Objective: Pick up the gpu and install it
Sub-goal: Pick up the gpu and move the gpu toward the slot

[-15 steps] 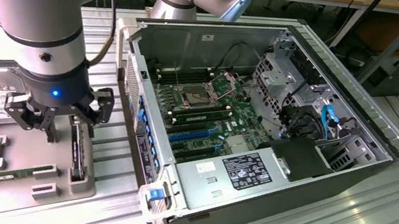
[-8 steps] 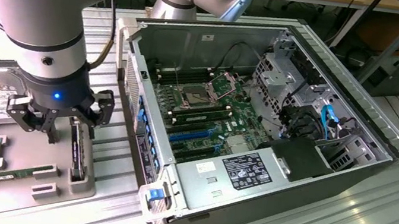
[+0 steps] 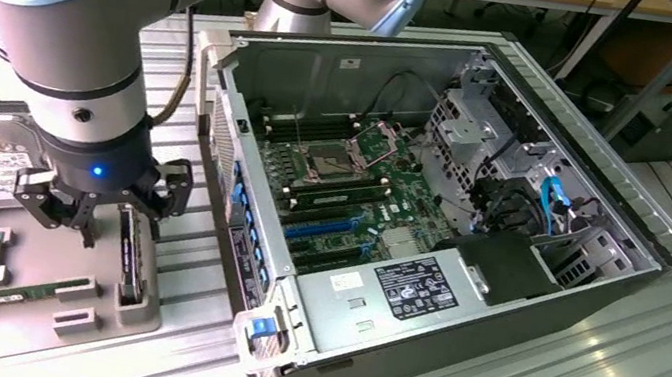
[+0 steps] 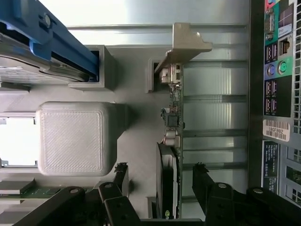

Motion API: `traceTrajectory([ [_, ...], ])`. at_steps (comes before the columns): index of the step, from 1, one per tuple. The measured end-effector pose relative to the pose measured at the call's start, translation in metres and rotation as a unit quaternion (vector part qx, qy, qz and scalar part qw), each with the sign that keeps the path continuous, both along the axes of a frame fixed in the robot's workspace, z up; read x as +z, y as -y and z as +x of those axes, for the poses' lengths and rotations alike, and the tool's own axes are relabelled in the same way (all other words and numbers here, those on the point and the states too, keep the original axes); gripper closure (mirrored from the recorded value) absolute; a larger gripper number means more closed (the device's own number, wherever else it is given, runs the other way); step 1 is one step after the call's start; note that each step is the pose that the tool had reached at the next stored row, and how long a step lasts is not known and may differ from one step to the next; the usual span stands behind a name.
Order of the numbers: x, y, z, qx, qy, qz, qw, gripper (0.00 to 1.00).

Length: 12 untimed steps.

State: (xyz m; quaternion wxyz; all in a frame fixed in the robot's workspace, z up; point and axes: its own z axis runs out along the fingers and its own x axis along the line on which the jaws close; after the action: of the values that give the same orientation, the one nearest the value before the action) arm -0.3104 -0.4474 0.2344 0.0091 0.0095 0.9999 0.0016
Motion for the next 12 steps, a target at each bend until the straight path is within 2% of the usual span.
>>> traceTrajectory([
  [5,-0.0055,0.0001,0.0001,0.0,0.0,0.0,1.0,0.34],
  [12,-0.0062,0.0001,0.0001,0.0,0.0,0.0,1.0,0.34],
])
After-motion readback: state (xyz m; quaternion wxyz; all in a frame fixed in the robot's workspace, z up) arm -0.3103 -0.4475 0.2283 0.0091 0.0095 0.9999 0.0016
